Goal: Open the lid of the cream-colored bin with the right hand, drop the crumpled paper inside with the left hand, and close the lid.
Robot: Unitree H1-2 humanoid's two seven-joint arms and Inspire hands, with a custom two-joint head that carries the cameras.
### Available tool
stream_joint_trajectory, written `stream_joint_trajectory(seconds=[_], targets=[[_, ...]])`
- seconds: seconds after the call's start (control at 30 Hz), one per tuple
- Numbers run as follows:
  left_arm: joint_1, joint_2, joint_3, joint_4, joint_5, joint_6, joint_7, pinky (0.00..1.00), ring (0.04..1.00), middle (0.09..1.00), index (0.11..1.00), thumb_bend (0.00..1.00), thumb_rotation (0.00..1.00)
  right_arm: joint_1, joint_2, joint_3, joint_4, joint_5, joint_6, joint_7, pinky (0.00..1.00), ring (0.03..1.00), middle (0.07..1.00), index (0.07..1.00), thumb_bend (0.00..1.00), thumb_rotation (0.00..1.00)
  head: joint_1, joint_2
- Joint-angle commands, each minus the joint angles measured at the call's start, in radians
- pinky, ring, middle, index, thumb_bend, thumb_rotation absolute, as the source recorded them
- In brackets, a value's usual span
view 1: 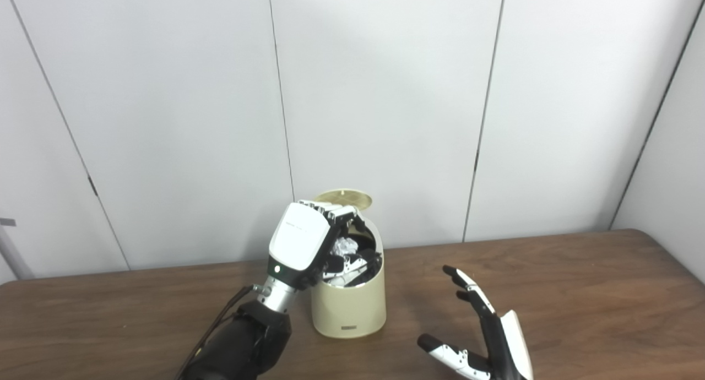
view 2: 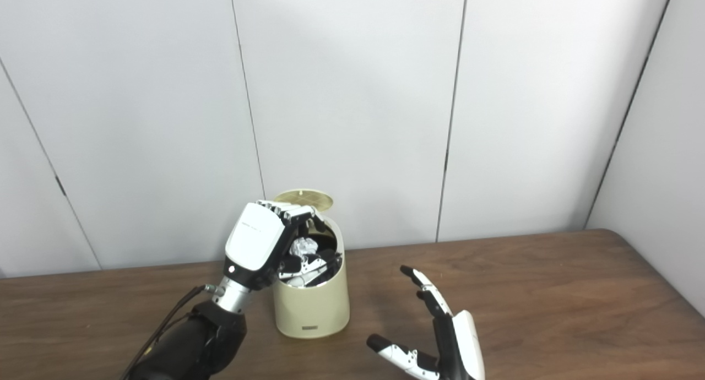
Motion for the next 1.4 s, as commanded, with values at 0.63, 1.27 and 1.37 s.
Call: stream_joint_trajectory(seconds=[0.63,1.27,1.37], targets=[[-0.013,0.019,0.026,-0.062,-0.04,-0.031,-0.034,0.19,0.232,0.295,0.471,0.52,0.07,0.073,0.069,0.044,0.052,0.001,-0.003,-0.006,0.81,0.876,0.88,0.849,0.8,0.71,0.003,0.002],[-0.003,0.023,0.033,-0.067,-0.063,-0.05,-0.08,0.33,0.377,0.443,0.487,0.99,0.26,0.071,0.065,0.048,0.053,0.0,-0.005,-0.004,0.81,0.875,0.881,0.85,0.82,0.73,0.004,0.002],[-0.002,0.022,0.031,-0.062,-0.061,-0.052,-0.075,0.32,0.364,0.432,0.476,0.98,0.26,0.071,0.064,0.049,0.054,-0.001,-0.008,-0.005,0.81,0.874,0.881,0.849,0.82,0.72,0.004,0.002]])
